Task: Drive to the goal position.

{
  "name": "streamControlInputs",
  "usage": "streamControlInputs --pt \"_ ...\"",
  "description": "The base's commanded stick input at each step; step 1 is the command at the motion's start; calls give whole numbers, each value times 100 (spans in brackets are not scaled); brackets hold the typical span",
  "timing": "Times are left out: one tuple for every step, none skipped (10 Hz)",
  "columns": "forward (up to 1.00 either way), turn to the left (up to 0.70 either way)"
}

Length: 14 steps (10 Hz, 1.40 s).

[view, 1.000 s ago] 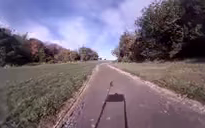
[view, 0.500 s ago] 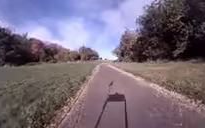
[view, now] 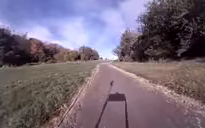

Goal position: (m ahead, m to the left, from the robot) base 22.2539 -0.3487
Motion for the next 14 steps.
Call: streamControlInputs --pt "70 -12" --pt "70 -12" --pt "70 -12" --pt "70 -11" --pt "70 -11" --pt "70 0" --pt "70 0" --pt "70 0" --pt "70 0" --pt "70 0" --pt "70 0" --pt "70 0" --pt "70 0" --pt "70 0"
